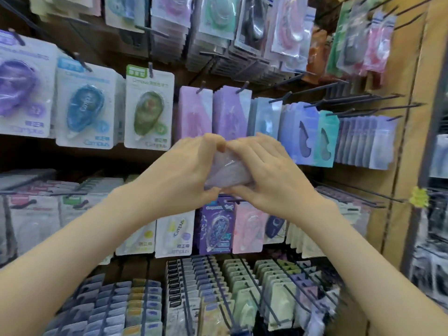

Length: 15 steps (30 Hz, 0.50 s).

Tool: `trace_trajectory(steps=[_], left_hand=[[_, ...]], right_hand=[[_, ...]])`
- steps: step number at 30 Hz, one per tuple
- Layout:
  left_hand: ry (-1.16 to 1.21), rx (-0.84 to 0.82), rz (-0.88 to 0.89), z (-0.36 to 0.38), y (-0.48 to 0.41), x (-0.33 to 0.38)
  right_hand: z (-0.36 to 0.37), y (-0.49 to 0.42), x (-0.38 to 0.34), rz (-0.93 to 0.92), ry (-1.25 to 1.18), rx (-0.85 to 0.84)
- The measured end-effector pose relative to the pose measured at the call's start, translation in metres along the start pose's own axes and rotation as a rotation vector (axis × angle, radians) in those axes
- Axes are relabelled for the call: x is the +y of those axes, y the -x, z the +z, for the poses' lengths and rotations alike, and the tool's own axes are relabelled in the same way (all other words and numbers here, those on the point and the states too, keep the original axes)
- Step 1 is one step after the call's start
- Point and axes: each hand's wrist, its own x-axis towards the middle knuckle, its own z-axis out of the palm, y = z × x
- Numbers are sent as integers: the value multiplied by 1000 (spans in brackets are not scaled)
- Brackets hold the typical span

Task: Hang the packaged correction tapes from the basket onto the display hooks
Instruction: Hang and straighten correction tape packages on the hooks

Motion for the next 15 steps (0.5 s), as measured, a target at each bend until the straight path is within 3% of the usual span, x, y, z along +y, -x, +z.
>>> trace_trajectory(steps=[4, 8, 12, 15], left_hand=[[-16, -27, 87, 31, -41, 27], [-87, 46, 146, 70, -89, 66], [-29, 167, 34, 113, -138, 102], [-36, 156, -112, 156, -176, 124]], right_hand=[[-19, 37, 36, 66, 109, 87], [-34, 80, 89, 218, 89, 58], [-51, 128, 153, 445, -146, 125], [-67, 163, 210, 579, -152, 174]])
